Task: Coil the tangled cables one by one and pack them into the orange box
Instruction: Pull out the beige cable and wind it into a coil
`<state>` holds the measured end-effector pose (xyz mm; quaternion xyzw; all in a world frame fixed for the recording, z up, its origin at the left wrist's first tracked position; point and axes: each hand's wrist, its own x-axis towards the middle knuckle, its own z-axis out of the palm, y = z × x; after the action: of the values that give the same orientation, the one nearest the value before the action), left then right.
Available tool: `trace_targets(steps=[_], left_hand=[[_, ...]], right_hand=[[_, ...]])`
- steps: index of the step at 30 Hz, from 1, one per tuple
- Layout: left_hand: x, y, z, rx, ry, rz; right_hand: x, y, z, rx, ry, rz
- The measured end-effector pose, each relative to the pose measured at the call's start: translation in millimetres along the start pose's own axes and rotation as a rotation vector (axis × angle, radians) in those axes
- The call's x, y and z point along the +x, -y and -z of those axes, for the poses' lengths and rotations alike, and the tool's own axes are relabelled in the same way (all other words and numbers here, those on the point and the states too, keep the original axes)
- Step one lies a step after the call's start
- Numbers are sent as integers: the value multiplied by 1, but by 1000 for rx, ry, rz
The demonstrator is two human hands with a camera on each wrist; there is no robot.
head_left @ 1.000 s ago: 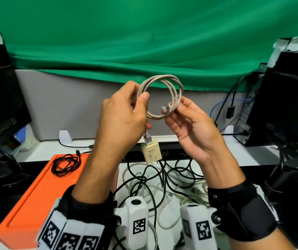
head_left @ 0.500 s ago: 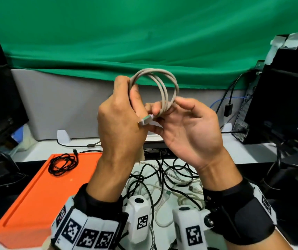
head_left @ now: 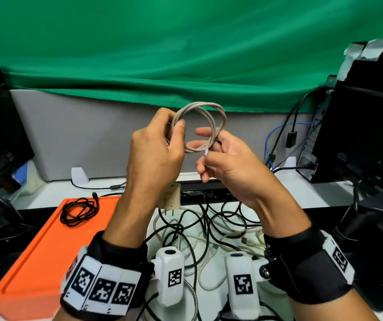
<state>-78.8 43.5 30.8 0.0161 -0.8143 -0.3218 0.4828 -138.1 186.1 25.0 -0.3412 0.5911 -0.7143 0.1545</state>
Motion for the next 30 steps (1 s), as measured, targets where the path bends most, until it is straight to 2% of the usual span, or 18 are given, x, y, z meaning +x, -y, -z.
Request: trace_targets(steps=[4,8,10,13,16,19,22,25,27,30], left_hand=[[8,11,6,-53,9,128],[11,14,14,-247,20,301],[11,12,11,-264,10,316],[10,9,9,-285,96,256],[7,5,8,-223,219,129],[5,2,5,-102,116,1],[6,1,5,0,47,-18],[6,4,11,71,80,-47],[7,7,14,112,115,-72],[9,9,17,118,92,-85]], right_hand=[[-4,2,20,-286,175,29],[-11,10,47,-438,225,16],[-12,13,56,-505,250,18],[-12,12,59,-524,232,5],[-7,8,48,-531,117,-43],[-4,9,33,-541,20,-67],[-7,12,27,-660,33,62],[-11,15,23,-756,18,206],[-12,17,20,-777,20,237],[-13,17,17,-794,29,246]])
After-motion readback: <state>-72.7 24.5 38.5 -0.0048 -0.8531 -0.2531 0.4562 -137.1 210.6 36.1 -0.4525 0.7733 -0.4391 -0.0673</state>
